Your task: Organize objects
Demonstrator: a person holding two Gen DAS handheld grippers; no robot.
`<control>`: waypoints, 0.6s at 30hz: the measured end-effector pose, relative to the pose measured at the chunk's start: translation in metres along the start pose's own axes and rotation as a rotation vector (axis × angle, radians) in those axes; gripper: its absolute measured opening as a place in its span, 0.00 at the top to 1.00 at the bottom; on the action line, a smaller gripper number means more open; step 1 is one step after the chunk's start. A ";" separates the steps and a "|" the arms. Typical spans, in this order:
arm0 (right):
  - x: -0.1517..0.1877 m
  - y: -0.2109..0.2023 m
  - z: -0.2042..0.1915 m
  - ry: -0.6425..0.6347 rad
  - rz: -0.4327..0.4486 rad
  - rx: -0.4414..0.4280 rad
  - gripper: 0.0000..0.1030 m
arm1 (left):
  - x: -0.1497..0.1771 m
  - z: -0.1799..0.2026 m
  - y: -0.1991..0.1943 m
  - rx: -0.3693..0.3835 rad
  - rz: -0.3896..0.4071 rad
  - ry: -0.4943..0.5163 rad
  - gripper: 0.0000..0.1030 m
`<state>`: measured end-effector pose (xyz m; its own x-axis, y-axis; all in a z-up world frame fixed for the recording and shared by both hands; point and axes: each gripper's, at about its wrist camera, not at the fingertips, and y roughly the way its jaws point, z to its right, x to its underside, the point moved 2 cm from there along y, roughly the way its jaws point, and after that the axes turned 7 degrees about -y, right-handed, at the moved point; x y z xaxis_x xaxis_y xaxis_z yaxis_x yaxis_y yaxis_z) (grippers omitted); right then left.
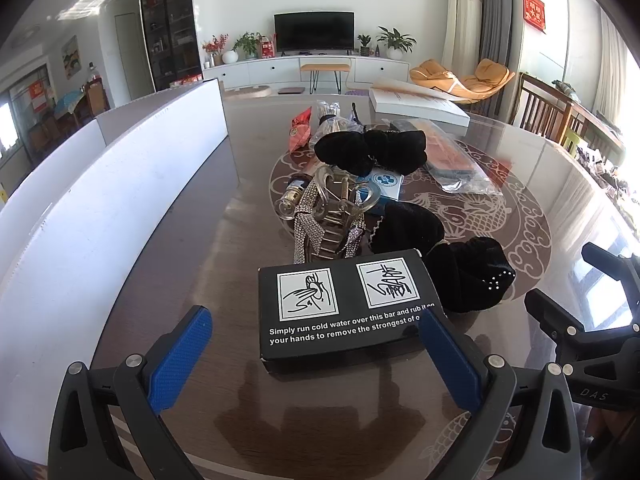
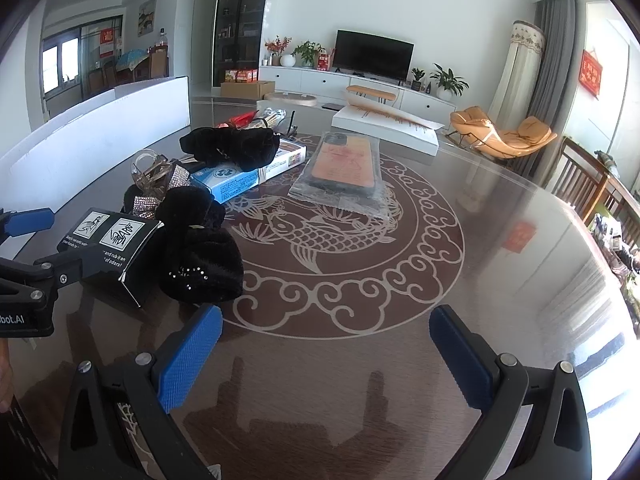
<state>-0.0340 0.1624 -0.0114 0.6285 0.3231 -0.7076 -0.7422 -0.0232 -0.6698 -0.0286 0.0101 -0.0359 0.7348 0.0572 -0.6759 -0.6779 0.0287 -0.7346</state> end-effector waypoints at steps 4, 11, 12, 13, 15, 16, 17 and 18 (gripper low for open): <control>0.000 -0.001 0.000 -0.001 0.001 0.004 0.00 | 0.000 0.000 0.000 0.000 0.000 0.000 0.00; 0.000 -0.002 0.000 -0.004 0.000 0.001 0.00 | 0.000 0.000 0.000 0.000 0.000 0.000 0.00; 0.000 -0.002 0.000 -0.005 0.001 0.001 0.00 | 0.000 0.000 0.000 0.000 0.000 0.000 0.00; 0.000 -0.003 0.000 -0.005 0.001 0.001 0.00 | 0.000 0.000 0.000 0.000 0.000 0.000 0.00; 0.000 -0.003 0.000 -0.006 0.002 0.002 0.00 | 0.000 0.000 0.000 0.000 0.000 0.000 0.00; 0.000 -0.002 0.000 -0.007 0.001 0.001 0.00 | 0.000 0.000 0.000 0.000 0.000 0.000 0.00; 0.000 -0.002 0.000 -0.007 0.001 0.001 0.00 | 0.000 0.000 0.001 0.000 -0.001 0.001 0.00; 0.000 -0.002 -0.001 -0.007 0.000 0.000 0.00 | 0.001 0.000 0.001 0.000 0.000 0.001 0.00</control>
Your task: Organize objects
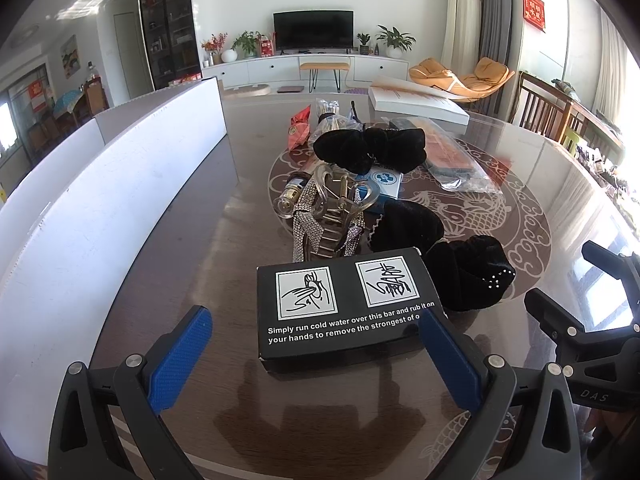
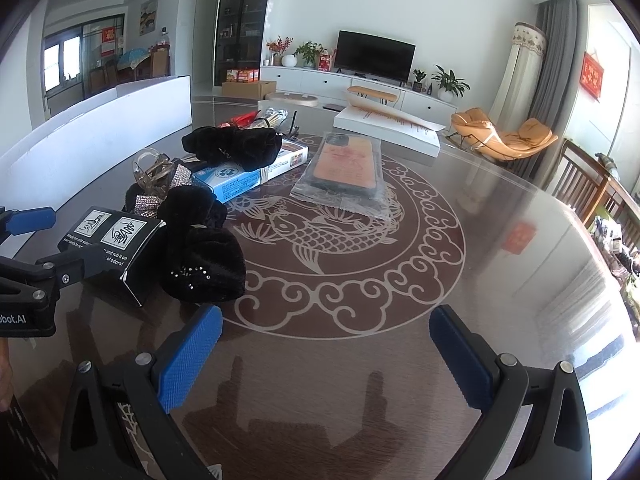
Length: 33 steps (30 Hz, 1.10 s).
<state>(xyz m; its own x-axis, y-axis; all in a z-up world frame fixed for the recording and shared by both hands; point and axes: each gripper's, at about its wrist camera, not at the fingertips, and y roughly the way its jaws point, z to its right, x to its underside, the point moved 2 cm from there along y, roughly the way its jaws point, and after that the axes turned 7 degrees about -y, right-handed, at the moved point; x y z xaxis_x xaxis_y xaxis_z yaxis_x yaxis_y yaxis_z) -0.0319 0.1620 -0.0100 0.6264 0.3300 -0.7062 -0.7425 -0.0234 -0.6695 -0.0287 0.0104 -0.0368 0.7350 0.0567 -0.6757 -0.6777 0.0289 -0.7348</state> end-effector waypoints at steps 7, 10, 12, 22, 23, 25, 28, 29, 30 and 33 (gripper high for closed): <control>0.000 0.000 -0.001 -0.003 -0.006 -0.007 0.00 | 0.000 0.000 0.000 0.000 0.000 0.000 0.00; -0.001 0.001 -0.001 -0.004 -0.009 -0.009 0.00 | 0.001 0.001 0.001 0.001 -0.001 0.000 0.00; -0.001 0.001 -0.001 -0.004 -0.010 -0.010 0.00 | 0.001 0.001 0.001 0.001 -0.001 0.000 0.00; -0.001 0.002 -0.001 -0.003 -0.013 -0.013 0.00 | 0.003 0.002 0.002 0.001 -0.003 0.000 0.00; -0.001 0.003 -0.002 -0.003 -0.015 -0.014 0.00 | 0.004 0.002 0.002 0.001 -0.003 0.001 0.00; -0.001 0.004 -0.002 -0.002 -0.016 -0.015 0.00 | 0.004 0.001 0.002 0.002 -0.004 0.001 0.00; -0.001 0.004 -0.002 -0.002 -0.015 -0.015 0.00 | 0.006 0.002 0.003 0.003 -0.005 0.001 0.00; -0.001 0.004 -0.002 -0.003 -0.016 -0.015 0.00 | 0.006 0.002 0.003 0.002 -0.005 0.001 0.00; -0.001 0.004 -0.002 -0.003 -0.016 -0.015 0.00 | 0.006 0.002 0.003 0.003 -0.006 0.001 0.00; 0.000 0.005 -0.003 -0.003 -0.018 -0.017 0.00 | 0.007 0.002 0.003 0.002 -0.006 0.002 0.00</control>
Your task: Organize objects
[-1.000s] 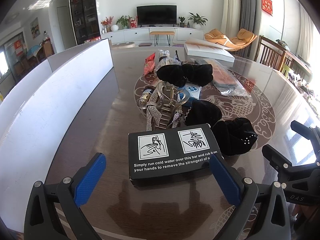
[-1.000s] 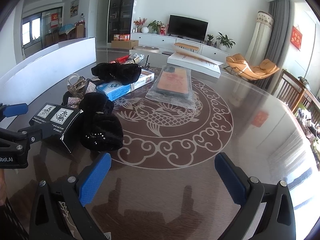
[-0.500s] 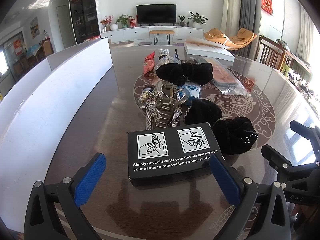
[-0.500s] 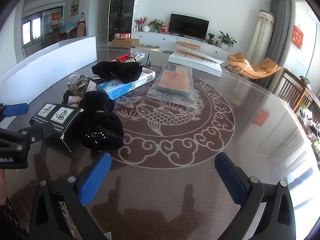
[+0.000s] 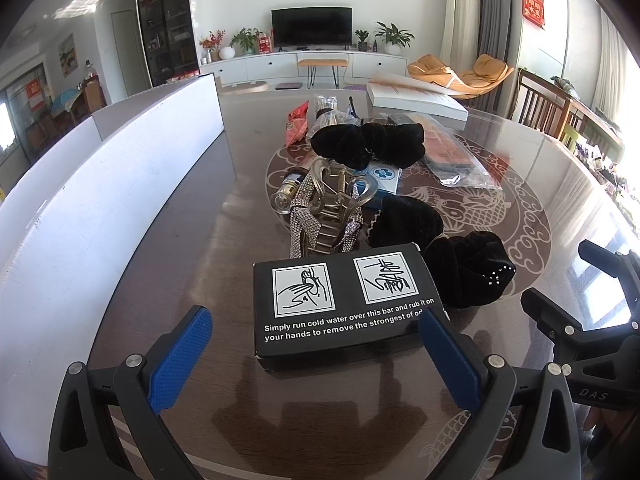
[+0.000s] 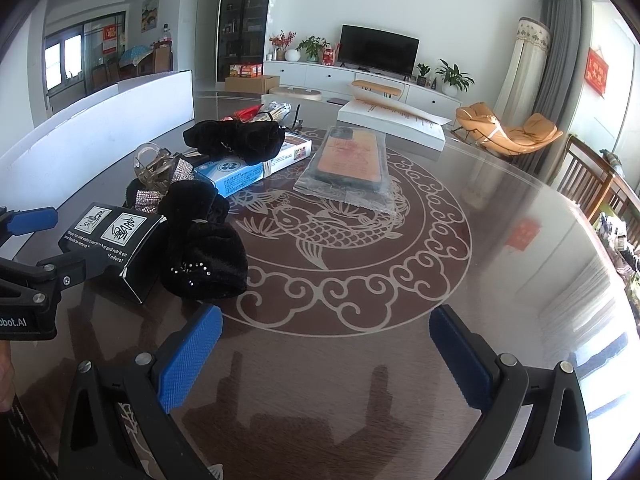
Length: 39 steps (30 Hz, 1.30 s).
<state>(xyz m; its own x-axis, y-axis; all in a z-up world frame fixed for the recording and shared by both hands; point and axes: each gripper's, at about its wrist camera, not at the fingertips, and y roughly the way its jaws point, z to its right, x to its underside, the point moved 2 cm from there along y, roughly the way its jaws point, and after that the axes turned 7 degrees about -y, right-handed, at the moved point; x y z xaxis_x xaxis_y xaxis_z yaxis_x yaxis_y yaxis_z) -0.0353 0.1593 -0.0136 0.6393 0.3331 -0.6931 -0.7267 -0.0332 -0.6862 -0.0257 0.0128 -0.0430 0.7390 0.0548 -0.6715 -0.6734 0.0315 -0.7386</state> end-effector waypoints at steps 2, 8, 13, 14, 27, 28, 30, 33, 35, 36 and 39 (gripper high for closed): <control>0.000 0.001 0.000 0.000 -0.003 -0.001 0.00 | 0.000 0.000 0.000 0.000 -0.001 0.000 0.00; 0.000 0.001 0.000 0.001 -0.003 -0.002 0.00 | 0.000 0.001 0.001 0.000 -0.007 0.004 0.00; 0.000 0.002 0.000 0.002 -0.005 -0.002 0.00 | 0.000 0.001 0.000 0.000 -0.013 0.007 0.00; 0.001 0.002 -0.001 0.002 -0.005 -0.002 0.00 | 0.000 0.001 0.000 0.000 -0.013 0.006 0.00; 0.001 0.002 0.000 0.003 -0.006 -0.002 0.00 | 0.000 0.001 0.000 -0.001 -0.013 0.007 0.00; 0.000 0.002 0.000 0.003 -0.006 -0.003 0.00 | 0.000 0.001 0.000 -0.001 -0.013 0.007 0.00; 0.000 0.002 0.000 0.003 -0.006 -0.003 0.00 | -0.001 0.001 0.000 -0.001 -0.013 0.007 0.00; 0.001 0.002 0.000 0.004 -0.007 -0.003 0.00 | -0.001 0.001 0.000 -0.001 -0.014 0.007 0.00; 0.001 0.002 0.000 0.004 -0.008 -0.004 0.00 | -0.001 0.001 0.000 -0.001 -0.014 0.006 0.00; 0.001 0.002 0.000 0.005 -0.008 -0.005 0.00 | 0.000 0.001 0.000 -0.001 -0.014 0.006 0.00; 0.002 0.003 0.000 0.008 -0.011 -0.007 0.00 | -0.001 0.001 0.000 -0.001 -0.014 0.007 0.00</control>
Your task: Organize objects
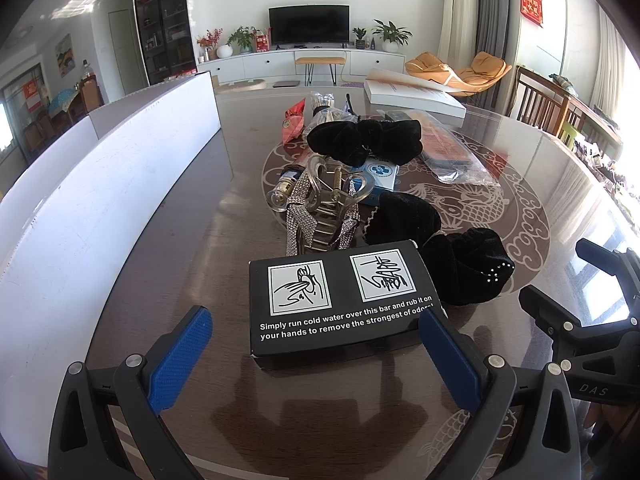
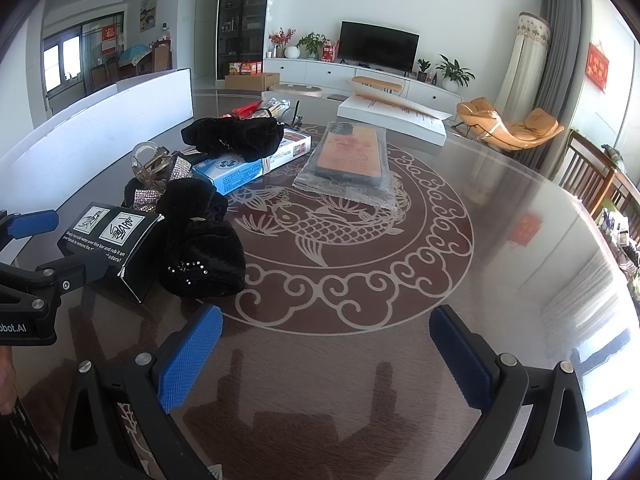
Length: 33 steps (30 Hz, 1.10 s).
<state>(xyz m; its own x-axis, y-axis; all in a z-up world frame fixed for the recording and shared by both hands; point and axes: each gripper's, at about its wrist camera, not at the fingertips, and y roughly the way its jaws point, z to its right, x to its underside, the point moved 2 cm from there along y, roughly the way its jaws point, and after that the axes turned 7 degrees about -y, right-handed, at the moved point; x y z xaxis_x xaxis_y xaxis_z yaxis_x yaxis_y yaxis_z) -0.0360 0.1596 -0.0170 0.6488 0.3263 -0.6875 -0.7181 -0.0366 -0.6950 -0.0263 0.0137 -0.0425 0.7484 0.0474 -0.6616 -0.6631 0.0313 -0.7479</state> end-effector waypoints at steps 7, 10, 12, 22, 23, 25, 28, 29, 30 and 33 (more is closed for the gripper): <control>-0.001 0.000 0.002 0.006 -0.008 -0.006 0.00 | 0.000 0.000 0.000 0.000 0.000 0.000 0.00; -0.001 0.000 0.003 0.007 -0.010 -0.006 0.00 | 0.000 0.000 0.000 0.000 -0.001 0.000 0.00; -0.001 0.000 0.002 0.007 -0.011 -0.006 0.00 | 0.000 0.000 0.000 0.000 -0.001 0.000 0.00; 0.000 0.000 0.003 0.008 -0.014 -0.008 0.00 | 0.000 0.000 0.000 0.000 -0.002 0.000 0.00; -0.001 0.000 0.003 0.008 -0.014 -0.008 0.00 | 0.000 0.000 0.000 0.000 -0.002 0.000 0.00; -0.001 0.000 0.003 0.008 -0.014 -0.007 0.00 | 0.000 0.000 0.000 0.000 -0.002 0.000 0.00; -0.001 0.000 0.003 0.008 -0.014 -0.008 0.00 | 0.000 0.000 0.000 0.000 -0.002 0.000 0.00; -0.001 0.000 0.003 0.008 -0.014 -0.008 0.00 | 0.000 0.000 0.000 0.000 -0.002 0.000 0.00; -0.001 0.000 0.003 0.008 -0.014 -0.008 0.00 | -0.001 0.000 0.000 0.000 -0.002 0.000 0.00; -0.001 0.000 0.003 0.008 -0.014 -0.008 0.00 | 0.000 0.000 0.000 0.000 -0.002 0.000 0.00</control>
<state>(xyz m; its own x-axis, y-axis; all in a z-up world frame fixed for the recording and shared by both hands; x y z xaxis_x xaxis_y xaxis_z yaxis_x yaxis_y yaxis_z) -0.0368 0.1621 -0.0158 0.6607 0.3197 -0.6792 -0.7069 -0.0394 -0.7062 -0.0263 0.0133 -0.0419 0.7497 0.0470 -0.6601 -0.6616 0.0309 -0.7493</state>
